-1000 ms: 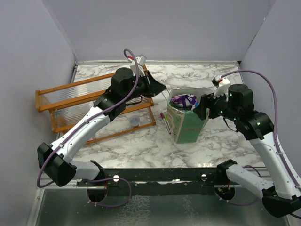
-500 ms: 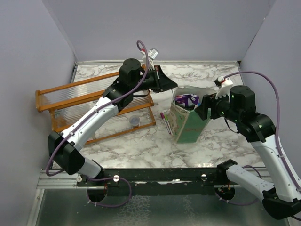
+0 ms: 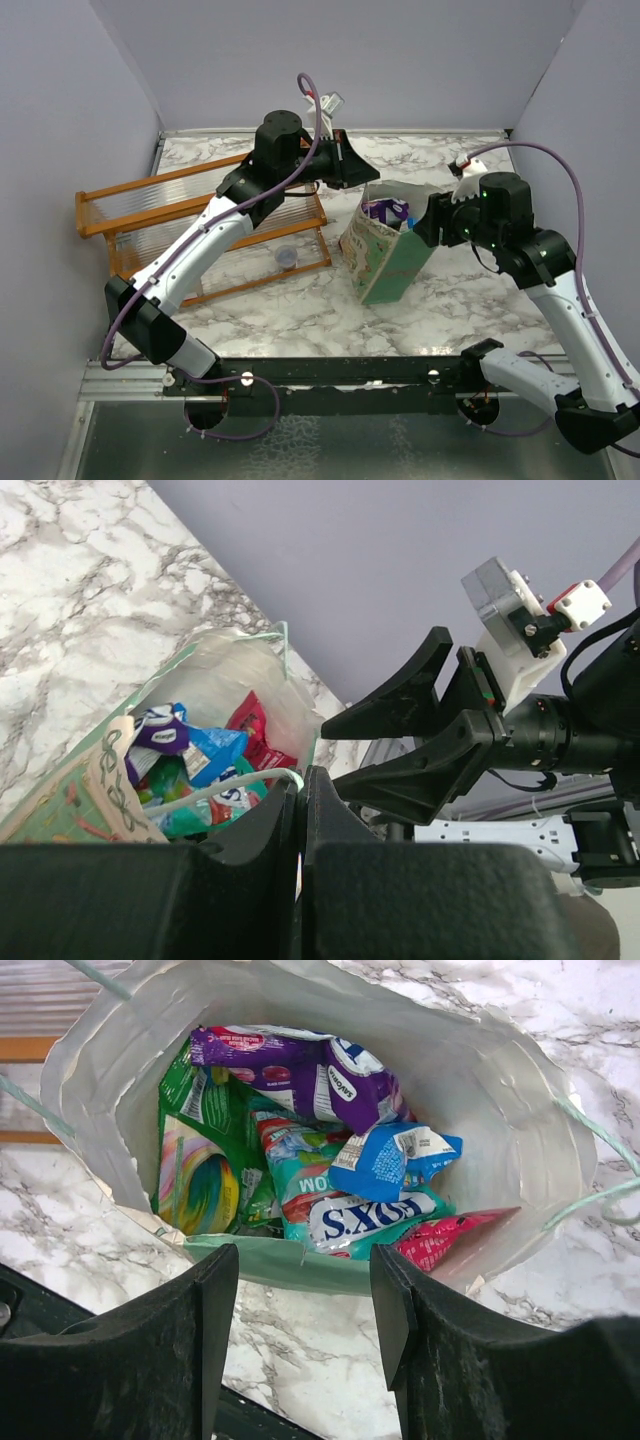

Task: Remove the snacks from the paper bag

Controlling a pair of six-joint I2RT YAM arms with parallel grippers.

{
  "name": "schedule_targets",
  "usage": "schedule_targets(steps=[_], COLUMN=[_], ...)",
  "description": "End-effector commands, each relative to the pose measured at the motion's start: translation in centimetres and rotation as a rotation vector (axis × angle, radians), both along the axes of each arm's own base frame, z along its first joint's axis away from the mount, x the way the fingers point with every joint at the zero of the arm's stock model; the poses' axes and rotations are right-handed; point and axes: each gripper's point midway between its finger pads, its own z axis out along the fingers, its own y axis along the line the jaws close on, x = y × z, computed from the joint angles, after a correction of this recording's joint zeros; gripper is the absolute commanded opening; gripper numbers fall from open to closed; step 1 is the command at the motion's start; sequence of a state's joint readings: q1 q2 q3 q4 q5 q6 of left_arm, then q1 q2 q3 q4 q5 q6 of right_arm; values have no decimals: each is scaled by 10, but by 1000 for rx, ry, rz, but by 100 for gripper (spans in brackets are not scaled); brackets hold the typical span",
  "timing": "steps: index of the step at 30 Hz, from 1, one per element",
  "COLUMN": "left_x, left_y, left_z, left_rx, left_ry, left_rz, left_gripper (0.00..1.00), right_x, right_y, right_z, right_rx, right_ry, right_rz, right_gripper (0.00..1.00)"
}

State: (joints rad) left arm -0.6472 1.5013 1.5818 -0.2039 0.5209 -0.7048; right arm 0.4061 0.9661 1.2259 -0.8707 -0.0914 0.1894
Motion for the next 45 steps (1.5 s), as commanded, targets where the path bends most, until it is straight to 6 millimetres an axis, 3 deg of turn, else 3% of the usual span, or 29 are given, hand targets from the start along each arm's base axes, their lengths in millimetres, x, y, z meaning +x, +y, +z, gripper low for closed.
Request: schedule_targets(steps=[1,8,10,13,16,21,25,29,30,31,32,39,45], left_x=[-10,-17,-18,-18,-16,-15,-15,-15,-16,-16,-17,-20,-21], left_y=[-5,-14,-14,-12,-9,-10,-11,-11,-12,-12,-12,-11,-14], left_z=[65,65,65,64,59,49,48,47,47,47,47,45,44], left_rx=[-167,-193,-193,-189,-176,-161,-159,-161,-161,-162,-162,-165,-180], left_ry=[-143,-114,-113,-113,-113,-92,-91,-90,-89,-89,-88,-85,-67], left_rz=[-81,-140,-141,-130,-107,-106,-106,-119,-122,-127,-133,-142,-155], left_gripper=[0,0,0,0,0,0,0,0,0,0,0,0,0], right_x=[-8,3,13,31,46,78,88,82,80,77,75,82,87], right_y=[3,-7,-17,-41,-48,-66,-102,-116,-118,-123,-124,-117,-104], right_z=[2,12,15,20,28,28,10,-5,-11,-16,-21,-43,-43], right_rx=[21,24,7,-6,39,109,229,353,381,411,428,452,513], right_ry=[-3,-56,-85,-124,-187,-188,-113,-79,-63,-49,-36,5,12], right_rz=[22,-61,-141,-328,-417,-482,-495,-504,-507,-521,-525,-468,-395], right_gripper=[55,64,66,78,87,86,82,77,68,42,29,34,39])
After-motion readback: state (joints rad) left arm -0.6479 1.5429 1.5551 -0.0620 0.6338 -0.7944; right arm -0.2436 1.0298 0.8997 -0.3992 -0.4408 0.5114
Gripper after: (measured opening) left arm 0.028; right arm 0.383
